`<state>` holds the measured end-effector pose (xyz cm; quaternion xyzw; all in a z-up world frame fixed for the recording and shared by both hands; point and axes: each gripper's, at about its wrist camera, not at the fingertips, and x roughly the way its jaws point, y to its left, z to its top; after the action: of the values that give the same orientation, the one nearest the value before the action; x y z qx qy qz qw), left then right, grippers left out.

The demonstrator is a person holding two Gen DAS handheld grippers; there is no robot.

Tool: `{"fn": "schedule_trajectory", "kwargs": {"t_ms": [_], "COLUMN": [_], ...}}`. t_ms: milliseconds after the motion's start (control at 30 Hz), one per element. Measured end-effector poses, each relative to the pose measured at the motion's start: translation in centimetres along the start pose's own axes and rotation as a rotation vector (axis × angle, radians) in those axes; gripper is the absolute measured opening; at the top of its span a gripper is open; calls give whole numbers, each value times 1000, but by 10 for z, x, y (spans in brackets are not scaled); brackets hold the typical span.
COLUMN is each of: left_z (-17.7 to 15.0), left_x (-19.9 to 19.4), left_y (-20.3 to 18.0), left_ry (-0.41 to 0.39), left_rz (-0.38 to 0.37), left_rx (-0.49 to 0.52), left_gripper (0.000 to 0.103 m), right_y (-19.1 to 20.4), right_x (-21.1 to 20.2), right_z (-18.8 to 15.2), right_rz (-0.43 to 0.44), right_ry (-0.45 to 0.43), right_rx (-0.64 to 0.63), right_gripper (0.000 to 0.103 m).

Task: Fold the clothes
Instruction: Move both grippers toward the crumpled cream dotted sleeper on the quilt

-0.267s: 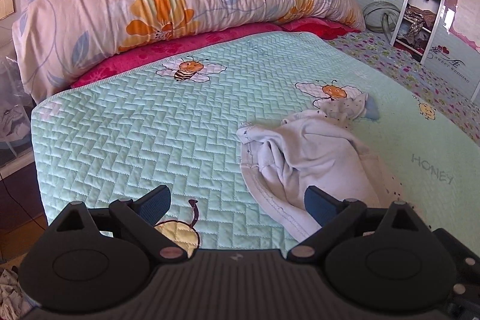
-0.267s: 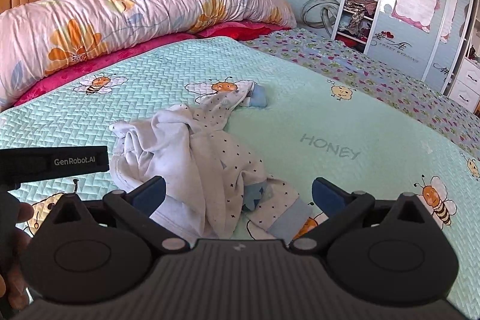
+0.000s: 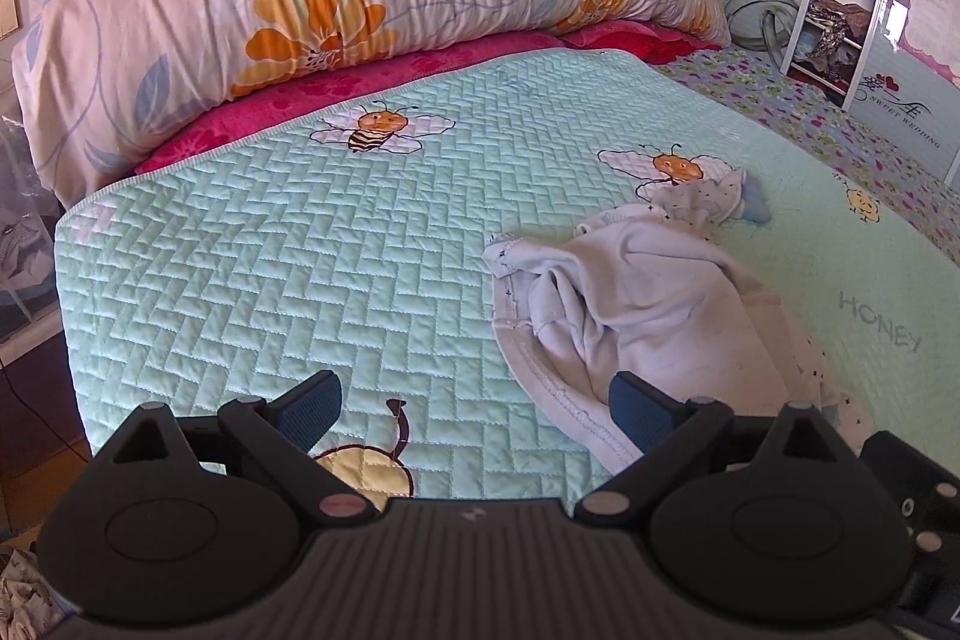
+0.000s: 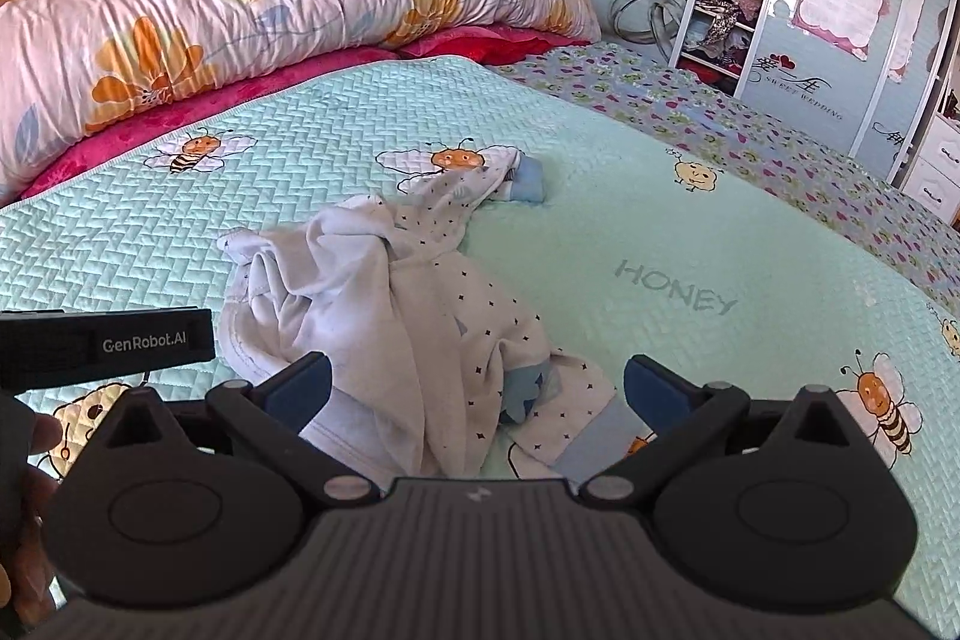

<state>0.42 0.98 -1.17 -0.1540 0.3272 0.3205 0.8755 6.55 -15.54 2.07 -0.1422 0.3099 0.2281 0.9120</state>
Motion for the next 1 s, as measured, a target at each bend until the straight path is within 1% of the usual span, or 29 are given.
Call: {"fn": "schedule_trajectory", "kwargs": {"t_ms": [67,300,500,600,667,767,1000], "left_z": [-1,-2,-3,-4,-5,-5,-5], "left_x": [2,6,8,12,14,17,22], "left_y": [0,5,3,5,6,8,16], "left_ry": [-1,29,29,57,43,51,81], "left_rz": [5,-16,2,-8,-16,-12,-16], "left_rx": [5,-6,13,4,-8,-13,-40], "left_gripper": [99,99,99,99,99,99,99], "right_y": [2,14,16,15,14,13,21], "right_x": [3,9,18,21,23,26,31], "right_z": [1,2,0,1,1,1,1], "right_rz": [-3,-13,-15,-19,-13,0,4], "right_ry": [7,31,44,50,49,51,51], "right_rx": [1,-21,-28,-31,-15,6,-2], "right_gripper": [103,103,103,103,103,103,103]}}
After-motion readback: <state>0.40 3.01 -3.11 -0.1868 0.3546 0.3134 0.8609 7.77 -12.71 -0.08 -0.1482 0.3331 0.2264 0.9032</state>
